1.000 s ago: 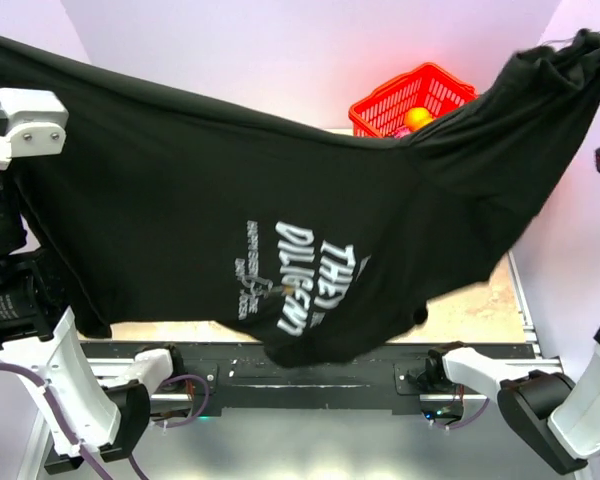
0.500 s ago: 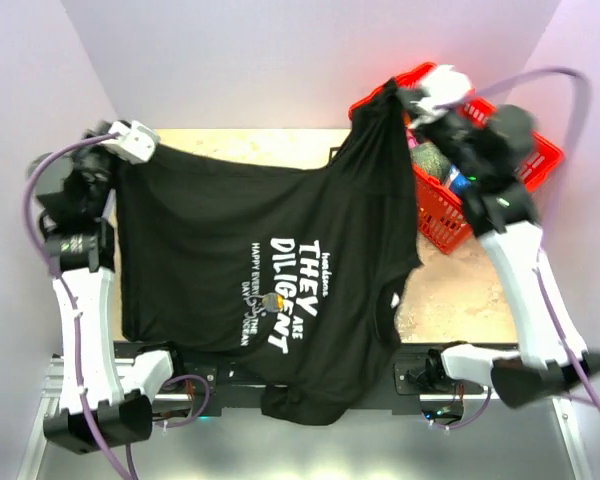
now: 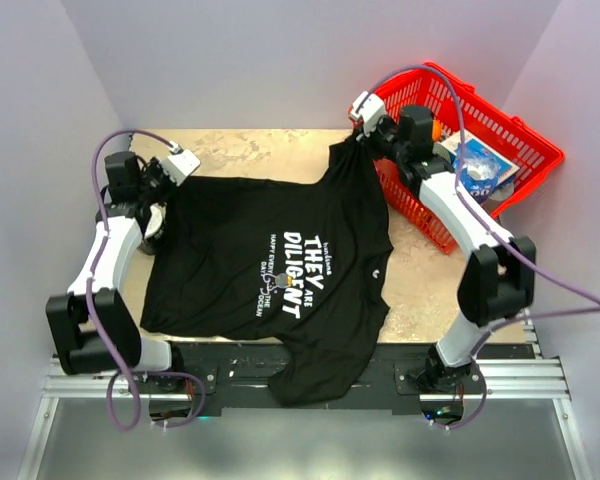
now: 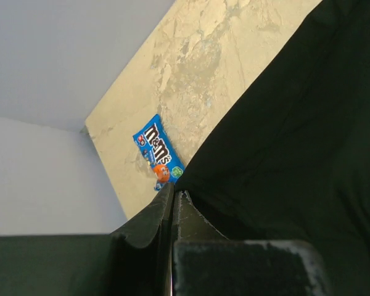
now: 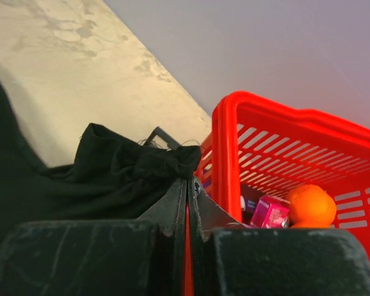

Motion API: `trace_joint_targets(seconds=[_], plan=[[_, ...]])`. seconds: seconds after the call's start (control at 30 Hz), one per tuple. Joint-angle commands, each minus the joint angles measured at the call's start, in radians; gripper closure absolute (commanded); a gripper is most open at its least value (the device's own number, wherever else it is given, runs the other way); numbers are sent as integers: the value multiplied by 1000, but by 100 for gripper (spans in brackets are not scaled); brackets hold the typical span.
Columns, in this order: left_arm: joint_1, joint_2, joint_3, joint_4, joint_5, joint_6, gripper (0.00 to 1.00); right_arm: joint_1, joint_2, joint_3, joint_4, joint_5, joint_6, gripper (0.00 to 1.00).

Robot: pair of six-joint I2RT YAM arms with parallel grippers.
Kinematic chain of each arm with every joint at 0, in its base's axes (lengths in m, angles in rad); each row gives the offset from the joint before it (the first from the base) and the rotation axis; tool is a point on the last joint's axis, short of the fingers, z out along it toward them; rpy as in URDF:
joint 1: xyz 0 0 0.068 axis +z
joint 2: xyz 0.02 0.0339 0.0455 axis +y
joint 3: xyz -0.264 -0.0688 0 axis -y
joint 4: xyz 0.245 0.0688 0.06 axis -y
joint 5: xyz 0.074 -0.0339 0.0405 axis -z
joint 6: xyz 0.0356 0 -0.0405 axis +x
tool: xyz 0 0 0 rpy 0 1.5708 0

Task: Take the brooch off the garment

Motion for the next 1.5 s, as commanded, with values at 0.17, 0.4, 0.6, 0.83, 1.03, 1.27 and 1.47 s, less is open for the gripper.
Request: trace_joint_targets(seconds=[0.17,0.4,0.6,0.83,1.03,1.27,1.47], plan=[[-7,149,168,184,-46,-14,100,-2,257,370,87,109,-15,100],[-7,220,264,213,-90,-7,100,-2,374,530,116,142,-10,100],[-19,217,297,182,-101,19,100,-4,396,572,110,153,7,100],[-22,134,193,84,-47,71,100,-2,242,327,85,117,-4,100],[-21,105,114,81,-55,59,100,-5,163,187,42,110,-12,100],[-10,145,119,14,-101,88,100,-4,83,104,-94,111,12,100],[9,112,33,-28,-76,137,100,-5,-69,-125,-160,105,48,100]])
